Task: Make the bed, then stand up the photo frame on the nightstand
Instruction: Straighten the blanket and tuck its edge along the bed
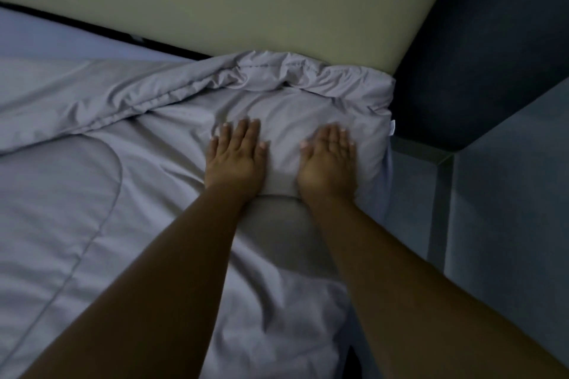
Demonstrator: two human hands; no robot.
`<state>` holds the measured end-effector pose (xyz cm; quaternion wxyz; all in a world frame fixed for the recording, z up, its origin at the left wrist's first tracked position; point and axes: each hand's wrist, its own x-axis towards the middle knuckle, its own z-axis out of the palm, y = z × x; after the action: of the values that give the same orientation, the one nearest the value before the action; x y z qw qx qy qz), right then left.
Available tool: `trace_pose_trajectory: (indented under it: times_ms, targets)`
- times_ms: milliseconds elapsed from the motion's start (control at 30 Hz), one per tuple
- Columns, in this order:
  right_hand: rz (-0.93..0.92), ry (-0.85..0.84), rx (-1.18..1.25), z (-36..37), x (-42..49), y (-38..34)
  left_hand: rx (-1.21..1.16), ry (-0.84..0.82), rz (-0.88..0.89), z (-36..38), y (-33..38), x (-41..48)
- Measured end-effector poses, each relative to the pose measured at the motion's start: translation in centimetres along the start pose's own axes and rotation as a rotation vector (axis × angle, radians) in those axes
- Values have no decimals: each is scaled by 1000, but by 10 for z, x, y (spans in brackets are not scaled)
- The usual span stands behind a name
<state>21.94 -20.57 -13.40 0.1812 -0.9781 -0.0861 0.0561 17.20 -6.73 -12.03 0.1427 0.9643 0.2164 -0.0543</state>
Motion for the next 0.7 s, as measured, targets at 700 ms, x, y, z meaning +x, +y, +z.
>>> trace_pose_trajectory:
  times_ms: [700]
  targets:
    - [-235,5,-127,-7,-103,-87,-165,90,-324,-37,-107,-132]
